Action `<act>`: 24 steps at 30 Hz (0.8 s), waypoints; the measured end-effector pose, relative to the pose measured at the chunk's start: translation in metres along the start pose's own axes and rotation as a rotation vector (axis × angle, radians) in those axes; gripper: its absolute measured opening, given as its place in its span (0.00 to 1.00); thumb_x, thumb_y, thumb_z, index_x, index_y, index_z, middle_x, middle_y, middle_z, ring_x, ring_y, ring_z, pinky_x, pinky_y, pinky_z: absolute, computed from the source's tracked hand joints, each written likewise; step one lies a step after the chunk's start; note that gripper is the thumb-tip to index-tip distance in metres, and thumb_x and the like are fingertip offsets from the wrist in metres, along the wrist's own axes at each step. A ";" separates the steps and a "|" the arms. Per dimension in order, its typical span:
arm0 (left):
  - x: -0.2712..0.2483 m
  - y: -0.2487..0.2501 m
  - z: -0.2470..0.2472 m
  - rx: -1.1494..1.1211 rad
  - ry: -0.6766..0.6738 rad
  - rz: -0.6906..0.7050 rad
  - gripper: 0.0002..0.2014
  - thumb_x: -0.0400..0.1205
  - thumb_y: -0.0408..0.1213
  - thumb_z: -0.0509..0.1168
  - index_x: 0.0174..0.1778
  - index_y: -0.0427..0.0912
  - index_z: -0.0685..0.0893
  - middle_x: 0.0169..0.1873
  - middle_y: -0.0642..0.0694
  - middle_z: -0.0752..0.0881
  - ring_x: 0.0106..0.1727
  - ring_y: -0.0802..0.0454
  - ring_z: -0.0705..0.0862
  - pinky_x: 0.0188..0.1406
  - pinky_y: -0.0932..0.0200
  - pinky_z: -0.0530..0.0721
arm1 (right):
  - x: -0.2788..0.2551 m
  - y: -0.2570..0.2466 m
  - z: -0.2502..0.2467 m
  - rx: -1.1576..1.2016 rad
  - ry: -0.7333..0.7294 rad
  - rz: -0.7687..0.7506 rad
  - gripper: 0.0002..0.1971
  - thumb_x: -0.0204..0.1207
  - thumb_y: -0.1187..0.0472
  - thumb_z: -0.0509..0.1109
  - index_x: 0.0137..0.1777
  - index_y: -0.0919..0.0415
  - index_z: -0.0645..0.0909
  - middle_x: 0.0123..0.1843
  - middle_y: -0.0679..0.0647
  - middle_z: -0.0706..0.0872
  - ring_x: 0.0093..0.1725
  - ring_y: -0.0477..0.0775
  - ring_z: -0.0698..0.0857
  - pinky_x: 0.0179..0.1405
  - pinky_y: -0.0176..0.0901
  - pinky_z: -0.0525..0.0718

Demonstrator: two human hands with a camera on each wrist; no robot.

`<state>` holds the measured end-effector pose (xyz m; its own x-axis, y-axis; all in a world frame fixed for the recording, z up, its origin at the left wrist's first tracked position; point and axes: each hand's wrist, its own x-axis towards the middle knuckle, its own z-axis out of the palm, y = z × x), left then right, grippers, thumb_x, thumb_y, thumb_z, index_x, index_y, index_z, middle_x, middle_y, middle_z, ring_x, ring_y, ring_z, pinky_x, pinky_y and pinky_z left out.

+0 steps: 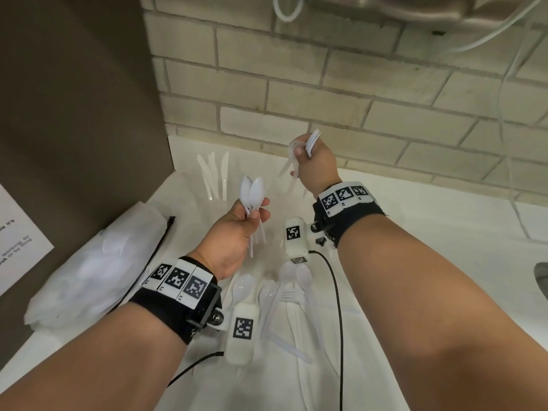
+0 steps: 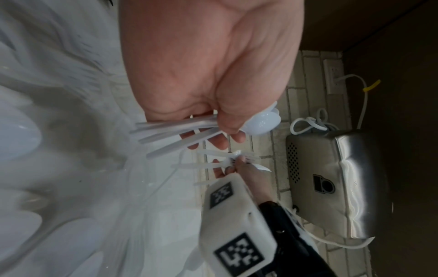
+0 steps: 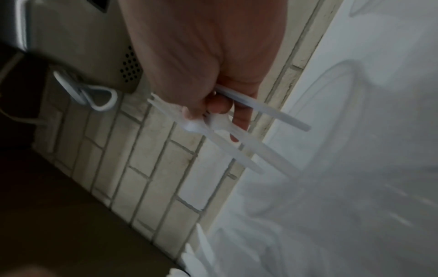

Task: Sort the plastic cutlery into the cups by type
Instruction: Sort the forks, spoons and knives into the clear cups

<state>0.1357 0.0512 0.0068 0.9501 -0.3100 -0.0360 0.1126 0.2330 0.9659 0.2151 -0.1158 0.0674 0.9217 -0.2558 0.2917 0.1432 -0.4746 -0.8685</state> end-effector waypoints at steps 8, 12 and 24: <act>0.002 -0.002 -0.006 -0.012 -0.006 0.004 0.14 0.89 0.32 0.51 0.54 0.52 0.80 0.43 0.50 0.80 0.58 0.53 0.77 0.66 0.58 0.67 | -0.002 0.002 -0.002 -0.006 0.029 -0.048 0.11 0.85 0.66 0.56 0.60 0.69 0.77 0.46 0.52 0.79 0.49 0.56 0.81 0.56 0.61 0.85; 0.002 -0.003 -0.006 -0.016 -0.010 -0.004 0.13 0.89 0.33 0.51 0.54 0.53 0.80 0.44 0.49 0.81 0.60 0.53 0.78 0.64 0.57 0.68 | 0.005 -0.010 -0.016 0.079 0.080 -0.019 0.12 0.85 0.66 0.55 0.62 0.67 0.77 0.49 0.56 0.83 0.47 0.58 0.84 0.33 0.37 0.88; 0.002 -0.005 0.003 -0.040 -0.010 -0.007 0.13 0.89 0.33 0.51 0.54 0.53 0.80 0.41 0.49 0.81 0.58 0.51 0.79 0.60 0.56 0.68 | -0.005 -0.005 -0.021 -0.198 -0.104 -0.085 0.12 0.84 0.68 0.57 0.63 0.69 0.77 0.52 0.56 0.80 0.51 0.52 0.78 0.47 0.34 0.76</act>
<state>0.1360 0.0468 0.0028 0.9462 -0.3211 -0.0402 0.1312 0.2669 0.9547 0.2026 -0.1296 0.0791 0.9429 -0.1249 0.3089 0.1577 -0.6494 -0.7439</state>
